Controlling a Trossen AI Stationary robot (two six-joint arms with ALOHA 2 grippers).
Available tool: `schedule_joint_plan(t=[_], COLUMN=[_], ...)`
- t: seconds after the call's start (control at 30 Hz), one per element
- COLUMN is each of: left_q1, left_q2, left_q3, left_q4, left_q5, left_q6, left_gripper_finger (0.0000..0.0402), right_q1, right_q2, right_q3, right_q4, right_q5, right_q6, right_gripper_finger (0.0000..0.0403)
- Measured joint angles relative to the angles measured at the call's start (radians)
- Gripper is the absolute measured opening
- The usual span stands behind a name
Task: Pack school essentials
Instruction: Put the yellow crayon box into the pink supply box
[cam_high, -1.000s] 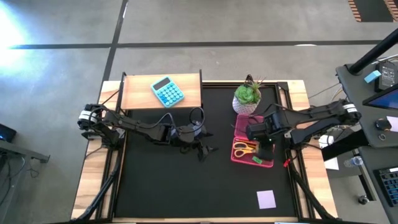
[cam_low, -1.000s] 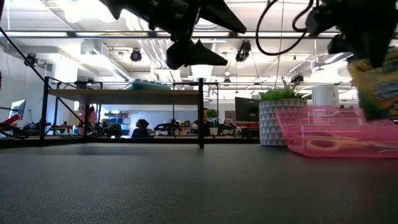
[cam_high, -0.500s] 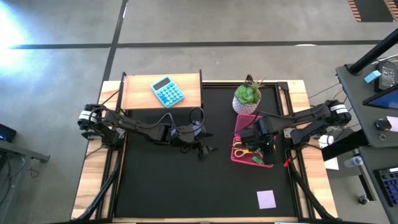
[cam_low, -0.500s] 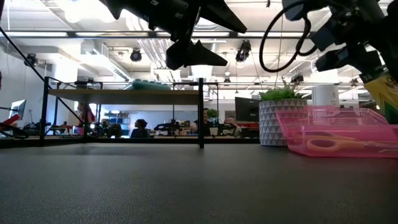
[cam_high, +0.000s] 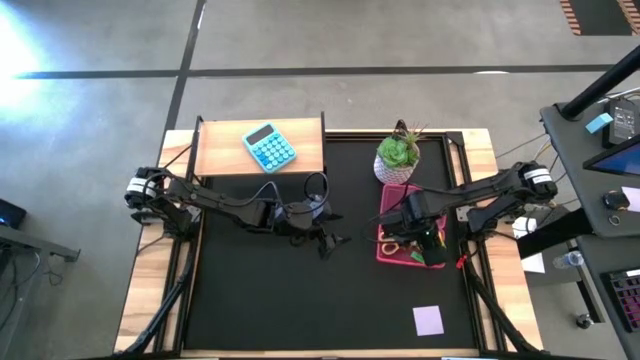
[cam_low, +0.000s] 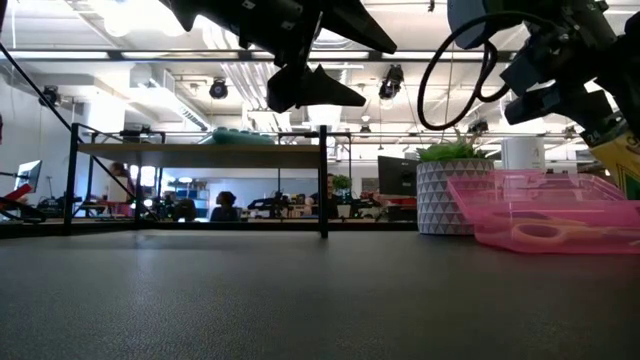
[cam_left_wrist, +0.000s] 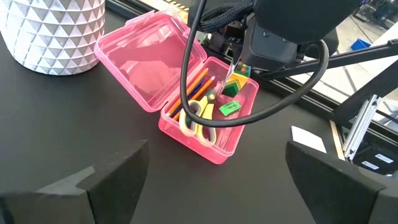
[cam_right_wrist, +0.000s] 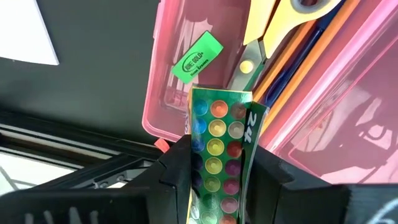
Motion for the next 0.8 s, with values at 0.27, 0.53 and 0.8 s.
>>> schedule_joint_plan(t=[0.27,0.53,0.8], left_q1=[0.000,0.000,0.000], left_q2=[0.000,0.000,0.000], left_q3=[-0.001,-0.001,-0.001], left_q4=[0.000,-0.001,-0.001], left_q5=[0.000,0.000,0.000], left_q6=[0.000,0.000,0.000], left_gripper_finger=[0.0358,0.0358,0.0358], right_q1=[0.000,0.000,0.000], right_q2=[0.003,0.003,0.003], right_q3=[0.000,0.000,0.000], right_q4=[0.003,0.017,0.069], right_q5=[0.002,0.002,0.099], right_q6=[0.037,0.026,0.015], right_gripper_finger=[0.0105,0.0139,0.0173])
